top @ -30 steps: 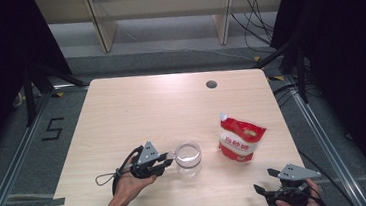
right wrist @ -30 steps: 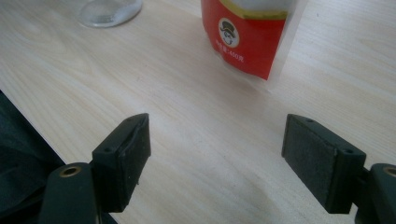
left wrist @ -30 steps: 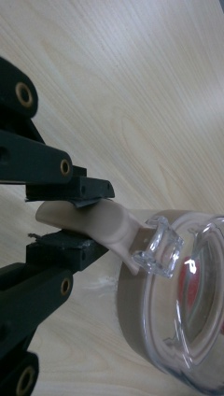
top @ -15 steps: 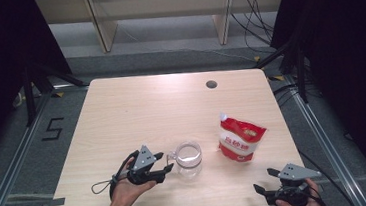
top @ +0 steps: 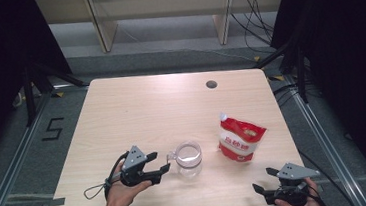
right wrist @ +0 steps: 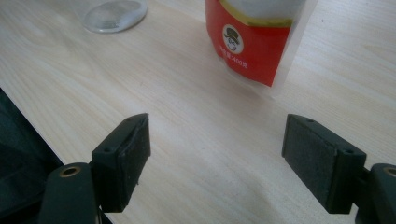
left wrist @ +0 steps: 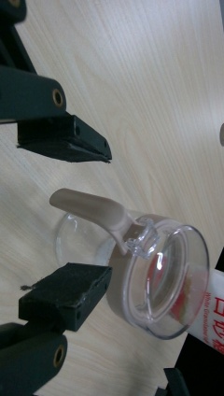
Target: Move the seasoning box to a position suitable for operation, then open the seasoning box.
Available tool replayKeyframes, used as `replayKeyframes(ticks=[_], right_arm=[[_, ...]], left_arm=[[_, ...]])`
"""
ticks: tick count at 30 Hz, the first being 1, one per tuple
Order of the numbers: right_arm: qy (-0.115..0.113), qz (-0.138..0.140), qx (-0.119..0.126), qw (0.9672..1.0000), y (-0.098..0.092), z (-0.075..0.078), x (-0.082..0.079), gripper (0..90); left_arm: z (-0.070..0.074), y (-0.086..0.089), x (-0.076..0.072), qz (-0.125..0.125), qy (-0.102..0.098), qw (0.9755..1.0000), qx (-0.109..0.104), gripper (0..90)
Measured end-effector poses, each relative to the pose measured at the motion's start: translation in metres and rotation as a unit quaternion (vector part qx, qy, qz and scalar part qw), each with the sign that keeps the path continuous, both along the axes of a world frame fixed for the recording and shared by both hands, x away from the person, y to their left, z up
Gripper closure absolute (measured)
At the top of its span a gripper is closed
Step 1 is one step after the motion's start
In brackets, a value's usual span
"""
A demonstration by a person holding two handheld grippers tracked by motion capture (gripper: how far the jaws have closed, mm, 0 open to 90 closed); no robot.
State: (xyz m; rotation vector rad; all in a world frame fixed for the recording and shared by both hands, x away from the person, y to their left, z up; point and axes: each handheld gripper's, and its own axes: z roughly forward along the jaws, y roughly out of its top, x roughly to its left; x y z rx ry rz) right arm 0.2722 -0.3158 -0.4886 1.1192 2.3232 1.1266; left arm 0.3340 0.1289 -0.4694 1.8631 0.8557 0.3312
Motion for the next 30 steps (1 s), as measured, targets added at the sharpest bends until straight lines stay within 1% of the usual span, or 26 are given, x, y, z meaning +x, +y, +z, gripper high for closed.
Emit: replayKeyframes(ticks=[2,3,4,6,7,8,10,11,13,14,15,16,17,18,19,20,21,22,23,24,25,26,27,28,29,30], right_arm=[[-0.004,-0.002,-0.002,1.0000,0.000,0.000,0.000,24.4],[-0.004,-0.002,-0.002,1.0000,0.000,0.000,0.000,24.4],[-0.005,-0.001,-0.003,1.0000,0.000,0.000,0.000,24.4],[-0.004,-0.003,-0.004,1.0000,0.001,0.000,0.000,24.4],[0.012,-0.012,0.003,0.9999,0.003,0.001,-0.002,24.4],[0.012,-0.012,0.003,0.9999,0.003,0.001,-0.002,24.4],[-0.004,0.000,-0.004,1.0000,0.002,0.000,0.001,24.4],[-0.002,-0.001,-0.002,1.0000,0.002,0.000,0.000,24.5],[-0.002,-0.002,-0.003,1.0000,0.002,0.000,0.000,24.7],[-0.001,-0.001,0.000,1.0000,0.003,0.000,0.000,24.8],[0.000,0.004,0.005,1.0000,0.003,-0.001,0.001,24.9],[0.001,0.003,0.005,1.0000,0.003,-0.001,0.001,25.1],[0.004,-0.008,0.010,0.9999,0.004,0.000,-0.002,25.7],[0.004,-0.008,0.010,0.9999,0.004,0.000,-0.002,25.7],[-0.008,0.003,0.006,0.9999,0.004,0.002,0.000,26.3],[-0.008,0.003,0.006,0.9999,0.004,0.002,0.000,26.3],[-0.003,-0.002,0.015,0.9999,0.007,0.002,-0.002,26.8],[-0.010,0.010,0.012,0.9998,0.007,0.002,-0.001,27.2],[-0.008,0.017,0.017,0.9997,0.007,0.002,-0.001,27.3],[-0.012,0.011,0.010,0.9998,0.008,0.003,-0.002,27.9],[-0.016,0.012,0.012,0.9997,0.009,0.003,-0.002,28.5],[-0.011,0.018,0.019,0.9996,0.010,0.002,-0.001,28.8],[-0.015,0.014,0.015,0.9997,0.011,0.003,-0.003,29.3],[-0.019,0.020,0.016,0.9995,0.011,0.003,-0.001,29.8],[-0.010,0.020,0.018,0.9996,0.013,0.004,-0.002,29.8],[-0.016,0.023,0.022,0.9994,0.014,0.003,0.000,29.8]], left_arm=[[0.002,0.000,0.000,0.002,-0.004,1.0000,-0.004,40.5],[0.003,0.000,-0.001,0.007,0.001,1.0000,-0.006,40.5],[0.003,0.000,-0.001,0.003,-0.003,1.0000,-0.005,41.2],[0.006,0.001,-0.002,0.006,-0.006,1.0000,-0.004,45.0],[0.007,0.001,-0.002,0.003,-0.010,0.9999,-0.007,51.1],[0.008,0.001,-0.002,0.000,-0.010,0.9999,-0.006,51.1],[0.010,0.000,-0.003,0.000,-0.015,0.9998,-0.011,56.6],[0.013,0.000,-0.003,-0.003,-0.021,0.9997,-0.009,60.0],[0.016,-0.002,-0.003,-0.006,-0.028,0.9995,-0.012,68.3],[0.017,-0.004,-0.003,-0.005,-0.025,0.9995,-0.018,72.2],[0.019,-0.004,-0.003,-0.004,-0.026,0.9995,-0.015,74.7],[0.020,-0.006,-0.003,-0.005,-0.028,0.9994,-0.017,77.3],[0.021,-0.007,-0.003,-0.004,-0.027,0.9995,-0.019,82.1],[0.022,-0.008,-0.002,-0.007,-0.031,0.9993,-0.019,82.1],[0.023,-0.009,-0.001,-0.007,-0.033,0.9991,-0.024,84.3],[0.023,-0.009,-0.001,-0.007,-0.032,0.9992,-0.025,84.3],[0.023,-0.009,0.000,-0.006,-0.031,0.9991,-0.028,85.2],[0.024,-0.010,0.001,-0.005,-0.033,0.9991,-0.027,86.5],[0.024,-0.010,0.002,-0.005,-0.032,0.9990,-0.030,87.1],[0.023,-0.011,0.003,-0.004,-0.031,0.9990,-0.032,87.8],[0.024,-0.012,0.003,-0.001,-0.030,0.9991,-0.031,88.1],[0.024,-0.012,0.004,-0.003,-0.029,0.9991,-0.031,88.2],[0.024,-0.014,0.005,-0.007,-0.032,0.9989,-0.033,88.2],[0.024,-0.015,0.005,-0.006,-0.033,0.9991,-0.027,88.2],[0.024,-0.017,0.006,-0.009,-0.034,0.9990,-0.030,88.3],[0.023,-0.019,0.007,-0.010,-0.033,0.9989,-0.031,88.3]])
